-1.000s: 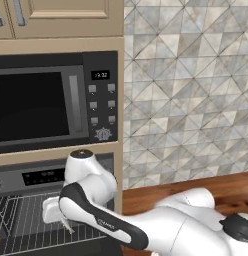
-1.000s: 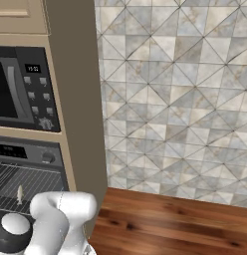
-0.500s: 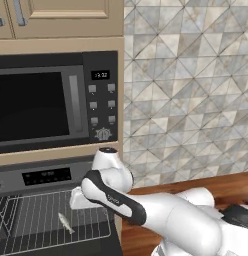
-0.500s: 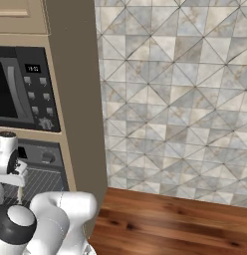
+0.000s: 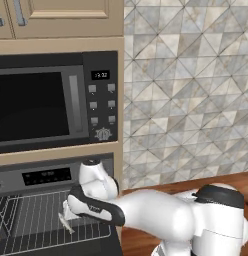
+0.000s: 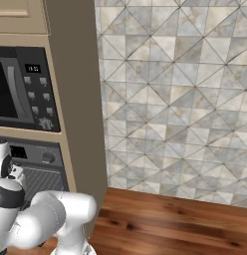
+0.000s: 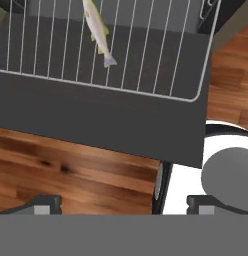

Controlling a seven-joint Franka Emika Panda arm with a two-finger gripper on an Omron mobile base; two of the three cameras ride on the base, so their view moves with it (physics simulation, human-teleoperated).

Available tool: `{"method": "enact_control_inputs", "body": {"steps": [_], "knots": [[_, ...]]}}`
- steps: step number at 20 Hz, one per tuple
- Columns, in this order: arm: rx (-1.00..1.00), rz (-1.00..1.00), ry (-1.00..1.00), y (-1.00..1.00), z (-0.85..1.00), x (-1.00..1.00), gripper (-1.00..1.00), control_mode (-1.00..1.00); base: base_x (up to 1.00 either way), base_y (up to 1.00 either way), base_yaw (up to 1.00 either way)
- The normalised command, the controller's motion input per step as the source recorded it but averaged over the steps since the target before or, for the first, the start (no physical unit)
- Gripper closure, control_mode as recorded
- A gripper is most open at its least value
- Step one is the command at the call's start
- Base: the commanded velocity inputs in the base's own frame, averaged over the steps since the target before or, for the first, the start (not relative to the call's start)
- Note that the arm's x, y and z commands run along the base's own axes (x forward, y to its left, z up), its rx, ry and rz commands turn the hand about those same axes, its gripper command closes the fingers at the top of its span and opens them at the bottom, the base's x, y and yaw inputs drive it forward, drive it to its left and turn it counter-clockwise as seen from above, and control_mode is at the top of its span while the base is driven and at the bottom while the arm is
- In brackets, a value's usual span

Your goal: Take the fish from the oven and place it on the plate on the counter.

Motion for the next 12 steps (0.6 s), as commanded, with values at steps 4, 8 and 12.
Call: {"method": "enact_control_inputs", "body": {"steps": [4, 8, 12], "knots": [[-0.15, 0.00, 0.00, 0.24, -0.47, 0.38, -1.00, -1.00, 0.00, 0.00, 0.00], [-0.09, 0.00, 0.00, 0.01, -0.69, 0.49, -1.00, -1.00, 0.00, 0.00, 0.00], [-0.02, 0.01, 0.00, 0.08, -0.41, 0.26, -1.00, -1.00, 0.00, 0.00, 0.00]]}}
